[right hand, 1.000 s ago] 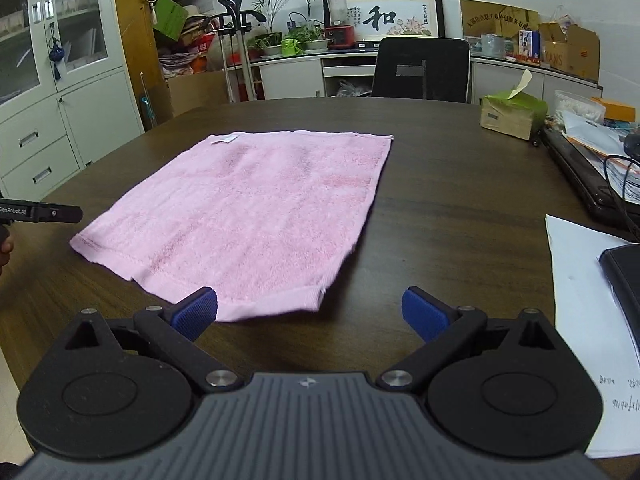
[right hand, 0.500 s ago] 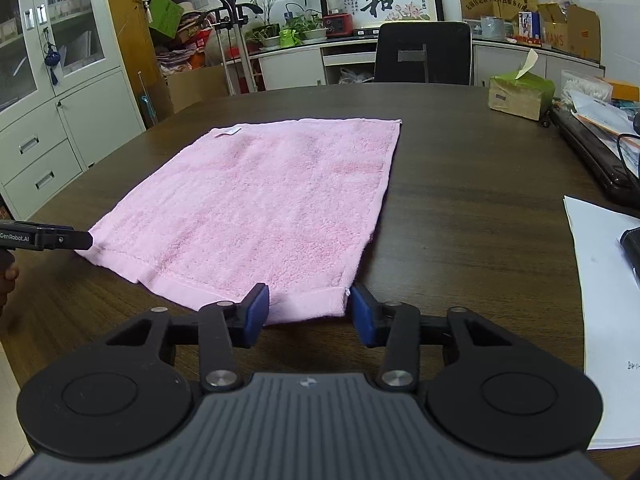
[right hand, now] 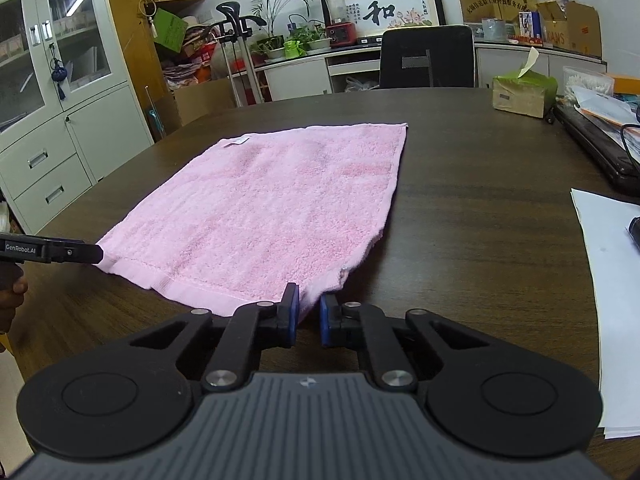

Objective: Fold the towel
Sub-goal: 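Close the left gripper on one towel corner while the right gripper grasps another corner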

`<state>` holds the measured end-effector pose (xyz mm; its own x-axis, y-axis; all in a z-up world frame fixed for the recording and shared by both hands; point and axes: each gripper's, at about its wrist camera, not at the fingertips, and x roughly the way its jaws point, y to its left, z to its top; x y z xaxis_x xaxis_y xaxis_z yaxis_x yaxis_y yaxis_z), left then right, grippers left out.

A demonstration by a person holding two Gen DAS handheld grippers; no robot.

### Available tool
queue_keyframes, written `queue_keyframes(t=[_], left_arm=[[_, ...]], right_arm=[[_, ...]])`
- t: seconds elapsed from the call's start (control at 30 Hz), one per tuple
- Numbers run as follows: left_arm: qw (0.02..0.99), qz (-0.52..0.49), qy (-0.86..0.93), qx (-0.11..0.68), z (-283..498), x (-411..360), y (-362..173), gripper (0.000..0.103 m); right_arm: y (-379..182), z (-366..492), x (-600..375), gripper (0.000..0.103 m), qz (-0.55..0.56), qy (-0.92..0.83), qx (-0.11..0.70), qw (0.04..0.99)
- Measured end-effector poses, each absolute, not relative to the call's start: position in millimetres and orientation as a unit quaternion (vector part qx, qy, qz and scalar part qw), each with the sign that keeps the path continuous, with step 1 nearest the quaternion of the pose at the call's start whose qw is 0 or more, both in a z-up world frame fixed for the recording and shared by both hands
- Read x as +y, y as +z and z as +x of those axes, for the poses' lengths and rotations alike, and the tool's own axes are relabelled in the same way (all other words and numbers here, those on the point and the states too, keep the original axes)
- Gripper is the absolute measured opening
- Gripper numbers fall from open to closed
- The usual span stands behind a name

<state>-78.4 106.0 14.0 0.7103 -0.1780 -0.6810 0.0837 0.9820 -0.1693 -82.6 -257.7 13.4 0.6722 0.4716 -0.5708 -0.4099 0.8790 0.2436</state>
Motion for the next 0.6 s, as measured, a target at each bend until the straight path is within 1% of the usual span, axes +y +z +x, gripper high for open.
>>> queue_keyframes(t=[0.03, 0.17, 0.2, 0.27, 0.3, 0.33, 0.37, 0.43, 0.47, 0.53, 0.57, 0.6], left_arm=[[0.922, -0.063, -0.070, 0.374, -78.0, 103.6, 14.3, 0.091], [0.924, -0.055, -0.059, 0.375, -75.5, 94.2, 15.2, 0.077], [0.924, -0.053, -0.054, 0.375, -74.9, 93.1, 15.5, 0.074], [0.924, -0.051, -0.045, 0.376, -73.8, 91.0, 16.0, 0.061], [0.924, -0.050, -0.041, 0.377, -73.3, 91.2, 16.4, 0.058], [0.924, -0.050, -0.036, 0.378, -72.8, 91.4, 16.8, 0.049], [0.924, -0.049, -0.033, 0.378, -72.3, 91.7, 17.1, 0.036], [0.923, -0.051, -0.028, 0.380, -71.1, 93.6, 17.5, 0.030], [0.923, -0.050, -0.025, 0.381, -70.2, 94.3, 17.5, 0.023], [0.922, -0.052, -0.019, 0.383, -68.4, 95.4, 17.8, 0.017], [0.922, -0.054, -0.017, 0.384, -67.6, 95.7, 17.9, 0.010], [0.922, -0.055, -0.017, 0.384, -66.8, 95.6, 18.0, 0.009]], right_arm=[[12.8, -82.2, -257.7, 0.011, 0.048, 0.241, 0.325, 0.913], [12.3, -81.3, -257.4, 0.011, 0.051, 0.238, 0.325, 0.914], [12.2, -80.9, -256.7, 0.012, 0.049, 0.237, 0.324, 0.914], [12.1, -80.5, -255.8, 0.012, 0.047, 0.236, 0.323, 0.915], [12.2, -80.2, -255.7, 0.012, 0.048, 0.236, 0.323, 0.915], [12.4, -79.8, -256.2, 0.012, 0.050, 0.237, 0.323, 0.915], [12.6, -79.4, -256.7, 0.012, 0.052, 0.237, 0.324, 0.914], [12.5, -78.7, -257.7, 0.012, 0.054, 0.238, 0.325, 0.914], [12.4, -78.4, -258.1, 0.012, 0.055, 0.238, 0.325, 0.913], [12.4, -78.0, -258.6, 0.012, 0.058, 0.239, 0.325, 0.913], [12.6, -78.2, -258.7, 0.012, 0.058, 0.239, 0.325, 0.913], [12.8, -78.4, -258.9, 0.012, 0.059, 0.239, 0.324, 0.914]])
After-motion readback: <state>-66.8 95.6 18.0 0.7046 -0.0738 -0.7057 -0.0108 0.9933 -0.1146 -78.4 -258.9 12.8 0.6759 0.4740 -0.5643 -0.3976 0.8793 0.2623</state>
